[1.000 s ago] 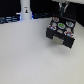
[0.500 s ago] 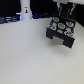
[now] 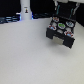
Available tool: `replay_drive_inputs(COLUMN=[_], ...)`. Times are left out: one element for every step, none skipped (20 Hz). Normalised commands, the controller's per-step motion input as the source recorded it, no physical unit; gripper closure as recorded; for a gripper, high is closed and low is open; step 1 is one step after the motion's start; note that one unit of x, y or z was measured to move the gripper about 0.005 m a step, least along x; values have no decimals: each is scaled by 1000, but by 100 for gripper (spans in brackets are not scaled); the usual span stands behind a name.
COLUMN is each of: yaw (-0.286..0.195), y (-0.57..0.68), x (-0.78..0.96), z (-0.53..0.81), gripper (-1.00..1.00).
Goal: Open the kcup holder, insert the kcup into the holder, and close the kcup holder
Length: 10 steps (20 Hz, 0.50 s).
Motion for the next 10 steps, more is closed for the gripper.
replay_drive_inputs(yaw=[60, 68, 72, 70, 62, 58, 51, 41, 40, 35], y=[-231, -246, -237, -246, -237, -214, -211, -223, -220, -223], x=[411, 454, 511, 540, 566, 580, 589, 614, 617, 620], z=[154, 163, 154, 149, 154, 151, 146, 151, 154, 149], gripper=[-100, -100, -100, -100, -100, -100, -100, -100, -100, -100])
